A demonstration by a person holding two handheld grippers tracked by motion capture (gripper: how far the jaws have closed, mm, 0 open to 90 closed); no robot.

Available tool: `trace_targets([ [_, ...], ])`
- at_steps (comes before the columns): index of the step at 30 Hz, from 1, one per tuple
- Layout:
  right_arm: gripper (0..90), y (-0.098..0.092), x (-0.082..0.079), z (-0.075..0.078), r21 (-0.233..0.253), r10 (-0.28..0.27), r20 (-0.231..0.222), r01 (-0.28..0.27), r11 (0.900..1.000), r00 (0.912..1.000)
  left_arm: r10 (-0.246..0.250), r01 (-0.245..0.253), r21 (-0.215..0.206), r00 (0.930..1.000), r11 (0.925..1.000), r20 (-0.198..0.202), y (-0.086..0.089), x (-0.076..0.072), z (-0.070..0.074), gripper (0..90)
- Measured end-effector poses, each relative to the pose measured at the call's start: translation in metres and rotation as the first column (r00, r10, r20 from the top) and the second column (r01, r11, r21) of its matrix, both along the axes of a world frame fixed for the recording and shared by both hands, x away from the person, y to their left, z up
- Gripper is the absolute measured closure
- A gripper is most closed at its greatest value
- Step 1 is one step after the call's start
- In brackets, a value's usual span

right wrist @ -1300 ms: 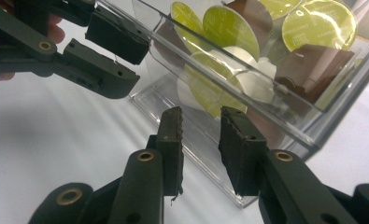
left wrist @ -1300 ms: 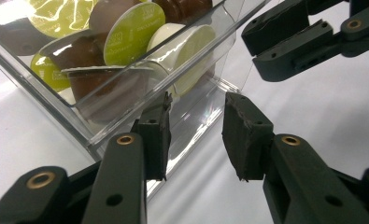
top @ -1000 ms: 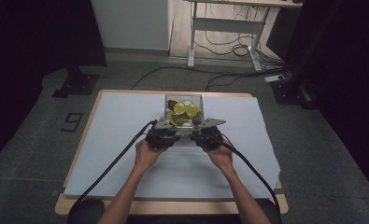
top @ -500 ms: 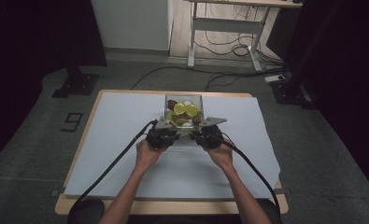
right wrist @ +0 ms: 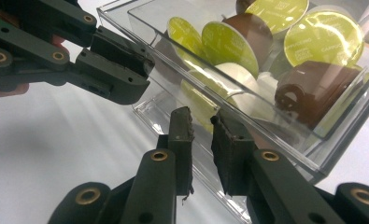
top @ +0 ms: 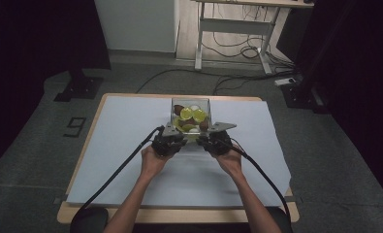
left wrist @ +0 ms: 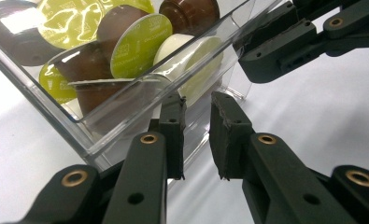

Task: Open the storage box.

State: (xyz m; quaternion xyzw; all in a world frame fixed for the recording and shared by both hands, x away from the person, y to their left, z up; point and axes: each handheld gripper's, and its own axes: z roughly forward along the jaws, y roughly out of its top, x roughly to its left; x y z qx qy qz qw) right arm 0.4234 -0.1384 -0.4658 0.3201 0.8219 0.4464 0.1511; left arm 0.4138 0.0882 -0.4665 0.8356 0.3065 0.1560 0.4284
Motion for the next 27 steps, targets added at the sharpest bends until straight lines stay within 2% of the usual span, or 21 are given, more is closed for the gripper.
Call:
trace_targets([
  [5, 76.4, 0.0, -0.004, 0.001, 0.004, 0.011, -0.001, -0.011, 1.0, 0.9999, -0.011, 0.011, 0.001, 0.9999, 0.9999, 0.0, -0.001, -0.004, 0.0, 74.9],
  [13, 76.4, 0.001, -0.012, 0.002, -0.023, 0.022, 0.02, -0.021, 1.0, 0.9996, -0.015, 0.015, -0.013, 0.9999, 0.9998, -0.005, 0.0, -0.01, 0.0, 74.9],
  [27, 76.4, 0.0, -0.025, 0.002, -0.025, 0.028, 0.025, -0.028, 0.999, 0.9993, -0.027, 0.026, -0.018, 0.9996, 0.9995, -0.008, 0.001, -0.021, 0.0, 74.9],
])
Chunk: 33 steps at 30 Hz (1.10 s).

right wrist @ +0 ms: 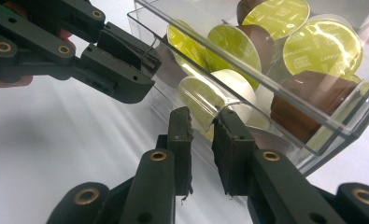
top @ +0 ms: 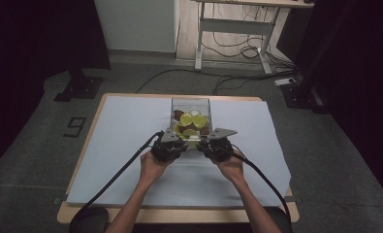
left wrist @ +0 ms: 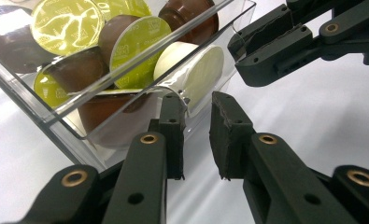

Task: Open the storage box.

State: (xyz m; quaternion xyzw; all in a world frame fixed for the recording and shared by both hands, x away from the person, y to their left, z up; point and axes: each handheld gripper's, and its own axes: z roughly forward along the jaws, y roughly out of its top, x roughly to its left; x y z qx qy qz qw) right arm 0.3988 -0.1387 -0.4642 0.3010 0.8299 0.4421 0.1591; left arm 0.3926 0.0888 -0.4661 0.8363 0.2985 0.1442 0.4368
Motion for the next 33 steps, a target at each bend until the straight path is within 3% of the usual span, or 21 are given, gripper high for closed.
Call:
trace_targets([
  [14, 76.3, -0.002, -0.013, -0.001, 0.01, 0.013, 0.004, -0.013, 1.0, 0.9999, -0.021, 0.021, -0.005, 0.9998, 0.9998, -0.004, 0.001, -0.01, 0.0, 74.6],
  [27, 76.3, -0.004, -0.025, -0.002, 0.02, 0.02, 0.0, -0.02, 1.0, 0.9998, -0.032, 0.031, -0.046, 0.9992, 0.9985, -0.023, 0.005, -0.021, -0.002, 74.5],
  [33, 76.3, -0.003, -0.029, -0.002, 0.018, 0.026, 0.001, -0.026, 0.999, 0.9997, -0.031, 0.03, -0.043, 0.9993, 0.9986, -0.022, 0.005, -0.025, -0.002, 74.5],
])
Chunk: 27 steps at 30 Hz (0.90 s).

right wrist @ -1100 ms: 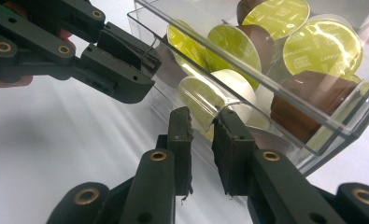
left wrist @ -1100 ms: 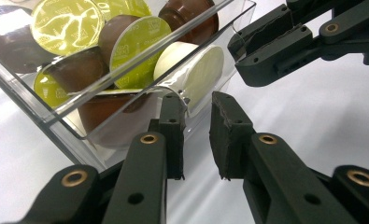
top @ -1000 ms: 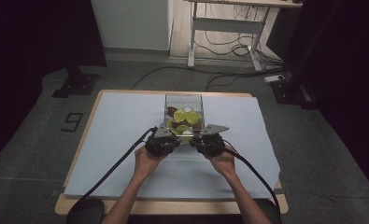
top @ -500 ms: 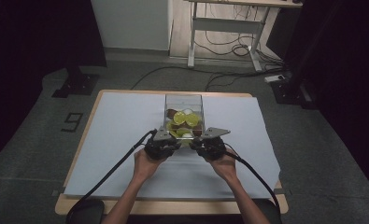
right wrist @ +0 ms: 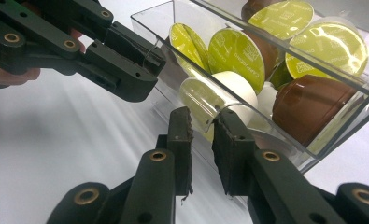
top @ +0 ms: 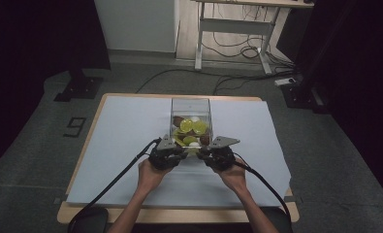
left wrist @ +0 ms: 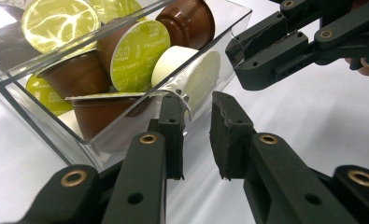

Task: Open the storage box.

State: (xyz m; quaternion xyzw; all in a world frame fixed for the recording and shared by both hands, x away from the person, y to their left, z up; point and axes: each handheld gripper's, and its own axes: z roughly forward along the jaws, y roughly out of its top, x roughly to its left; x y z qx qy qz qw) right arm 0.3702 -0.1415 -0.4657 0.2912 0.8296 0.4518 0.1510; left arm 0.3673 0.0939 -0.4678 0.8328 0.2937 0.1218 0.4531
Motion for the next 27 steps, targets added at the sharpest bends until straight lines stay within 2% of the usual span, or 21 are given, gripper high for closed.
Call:
trace_targets([
  [27, 76.3, -0.001, -0.026, -0.001, 0.017, 0.017, 0.0, -0.017, 1.0, 0.9999, -0.009, 0.009, -0.03, 1.0, 0.9995, 0.002, 0.003, -0.026, -0.003, 74.1],
])
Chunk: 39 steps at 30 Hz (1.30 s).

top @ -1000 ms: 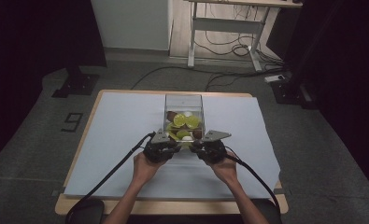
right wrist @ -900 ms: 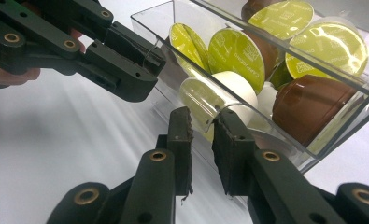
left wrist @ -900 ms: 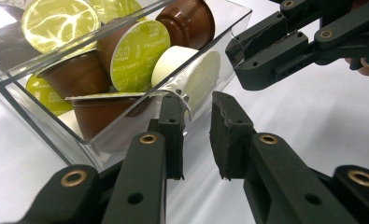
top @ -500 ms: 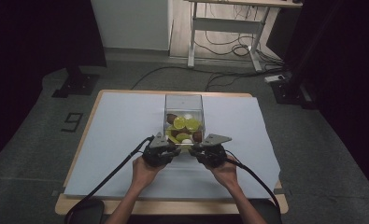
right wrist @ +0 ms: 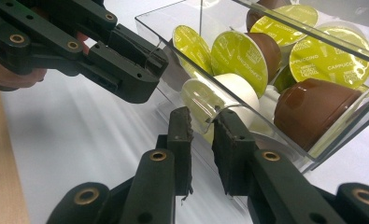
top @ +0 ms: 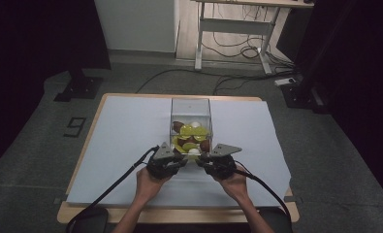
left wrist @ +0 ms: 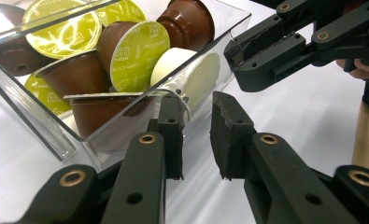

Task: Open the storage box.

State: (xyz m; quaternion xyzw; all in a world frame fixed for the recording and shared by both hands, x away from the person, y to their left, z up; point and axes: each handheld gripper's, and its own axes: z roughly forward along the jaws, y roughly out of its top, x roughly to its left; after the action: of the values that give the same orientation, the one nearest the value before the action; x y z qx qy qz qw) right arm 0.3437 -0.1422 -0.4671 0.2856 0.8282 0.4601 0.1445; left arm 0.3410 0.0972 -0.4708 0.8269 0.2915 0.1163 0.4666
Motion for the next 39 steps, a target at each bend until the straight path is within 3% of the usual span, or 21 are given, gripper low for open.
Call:
trace_targets([
  [18, 75.6, -0.002, -0.02, -0.002, 0.005, 0.013, 0.002, -0.013, 1.0, 0.9999, -0.027, 0.027, 0.013, 0.9996, 0.9996, 0.008, 0.0, -0.02, 0.0, 73.9],
  [39, 75.6, -0.006, -0.031, -0.003, 0.024, -0.007, -0.006, 0.007, 1.0, 1.0, -0.034, 0.034, 0.006, 0.9994, 0.9994, 0.002, -0.004, -0.033, -0.001, 72.8],
])
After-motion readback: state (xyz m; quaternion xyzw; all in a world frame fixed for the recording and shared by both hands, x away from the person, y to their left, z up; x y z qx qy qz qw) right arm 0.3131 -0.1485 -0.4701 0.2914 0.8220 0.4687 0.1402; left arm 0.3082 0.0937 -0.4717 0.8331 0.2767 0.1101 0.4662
